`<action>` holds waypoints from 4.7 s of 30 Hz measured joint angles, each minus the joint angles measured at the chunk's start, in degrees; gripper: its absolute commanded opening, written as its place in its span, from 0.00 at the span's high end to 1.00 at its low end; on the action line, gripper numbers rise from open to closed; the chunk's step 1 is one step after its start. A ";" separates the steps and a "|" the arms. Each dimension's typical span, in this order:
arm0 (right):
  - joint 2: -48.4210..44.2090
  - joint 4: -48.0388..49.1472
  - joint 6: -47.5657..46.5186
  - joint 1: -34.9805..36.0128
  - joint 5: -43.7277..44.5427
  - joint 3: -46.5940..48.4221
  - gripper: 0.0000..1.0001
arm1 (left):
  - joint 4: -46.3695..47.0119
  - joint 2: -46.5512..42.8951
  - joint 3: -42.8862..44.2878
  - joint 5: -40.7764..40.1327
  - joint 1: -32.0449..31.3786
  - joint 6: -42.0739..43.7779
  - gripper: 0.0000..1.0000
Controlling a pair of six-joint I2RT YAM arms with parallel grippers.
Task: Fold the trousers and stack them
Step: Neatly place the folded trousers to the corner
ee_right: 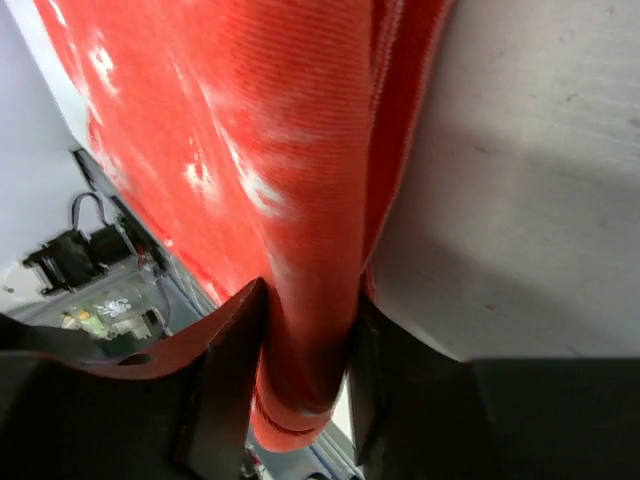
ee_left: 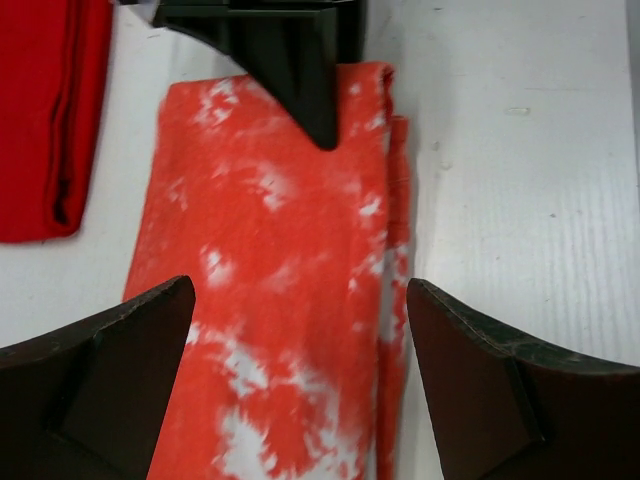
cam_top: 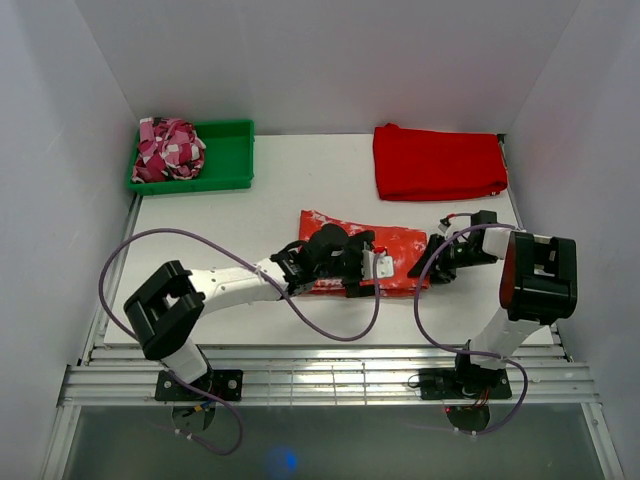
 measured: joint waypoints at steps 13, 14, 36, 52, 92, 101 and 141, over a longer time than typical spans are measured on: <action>-3.93 4.07 12.09 3.02 -6.64 1.27 0.92 | 10.45 14.43 -0.17 -3.56 -6.51 1.25 0.02; -4.11 4.39 13.05 3.04 -6.71 1.27 0.92 | 11.30 15.63 0.44 -4.52 -6.51 1.25 0.02; -3.54 3.89 18.88 2.36 -5.77 4.55 0.10 | 25.33 23.54 1.99 -21.42 -6.86 2.38 1.00; -12.00 6.25 26.45 -0.22 -1.11 -5.22 0.10 | 18.32 23.56 9.11 -22.05 -5.40 -6.03 1.00; -12.46 44.11 58.64 5.84 10.56 -17.07 0.92 | 3.21 21.42 15.21 -17.81 -3.85 -16.52 0.08; -12.48 39.85 52.30 5.84 11.02 -15.52 0.92 | -18.80 -9.38 9.03 -5.51 12.07 -39.71 0.08; -12.13 24.02 28.55 5.84 15.02 -8.02 0.92 | -7.82 10.34 -7.37 17.40 32.41 -80.91 1.00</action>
